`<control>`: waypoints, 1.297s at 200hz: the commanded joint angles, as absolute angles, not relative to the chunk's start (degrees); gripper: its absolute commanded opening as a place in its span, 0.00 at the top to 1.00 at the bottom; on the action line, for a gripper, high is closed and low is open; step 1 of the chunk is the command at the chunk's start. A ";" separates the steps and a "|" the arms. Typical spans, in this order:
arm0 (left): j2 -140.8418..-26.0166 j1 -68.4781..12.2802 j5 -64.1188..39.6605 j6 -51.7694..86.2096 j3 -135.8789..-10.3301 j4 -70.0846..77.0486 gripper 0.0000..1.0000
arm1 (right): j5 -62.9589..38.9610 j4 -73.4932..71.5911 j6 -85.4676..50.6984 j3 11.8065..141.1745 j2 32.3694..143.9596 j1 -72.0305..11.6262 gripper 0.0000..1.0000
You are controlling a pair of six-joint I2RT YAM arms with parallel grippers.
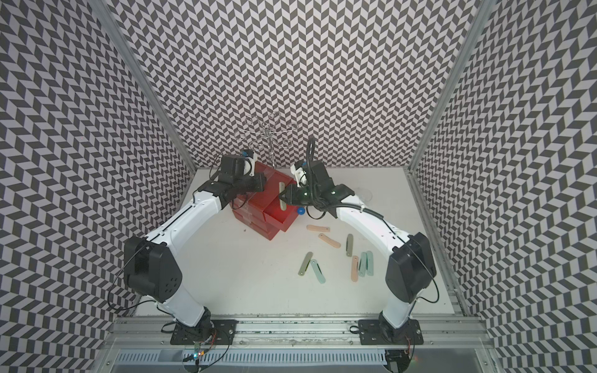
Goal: Place the fruit knives into the drawer by color
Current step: Place the fruit knife in the drawer.
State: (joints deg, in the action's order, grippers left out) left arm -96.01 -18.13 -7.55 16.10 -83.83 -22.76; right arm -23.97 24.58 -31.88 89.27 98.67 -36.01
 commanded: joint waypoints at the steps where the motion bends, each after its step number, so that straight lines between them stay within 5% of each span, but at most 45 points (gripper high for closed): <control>1: -100.09 -17.93 -4.39 15.40 -81.91 -32.96 1.00 | -22.41 24.61 -30.77 88.75 99.48 -36.48 0.90; 150: -100.06 -17.93 -4.48 15.38 -82.01 -33.05 1.00 | -22.06 25.81 -30.15 87.19 99.49 -36.58 0.88; 259: -100.01 -17.89 -4.56 15.43 -82.09 -33.13 1.00 | -22.23 25.78 -30.19 89.13 99.49 -36.59 0.76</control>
State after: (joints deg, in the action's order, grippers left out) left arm -96.03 -18.24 -7.31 16.10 -84.07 -23.09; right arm -22.79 26.65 -30.87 88.01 99.35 -36.27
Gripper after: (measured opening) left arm 0.044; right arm 0.236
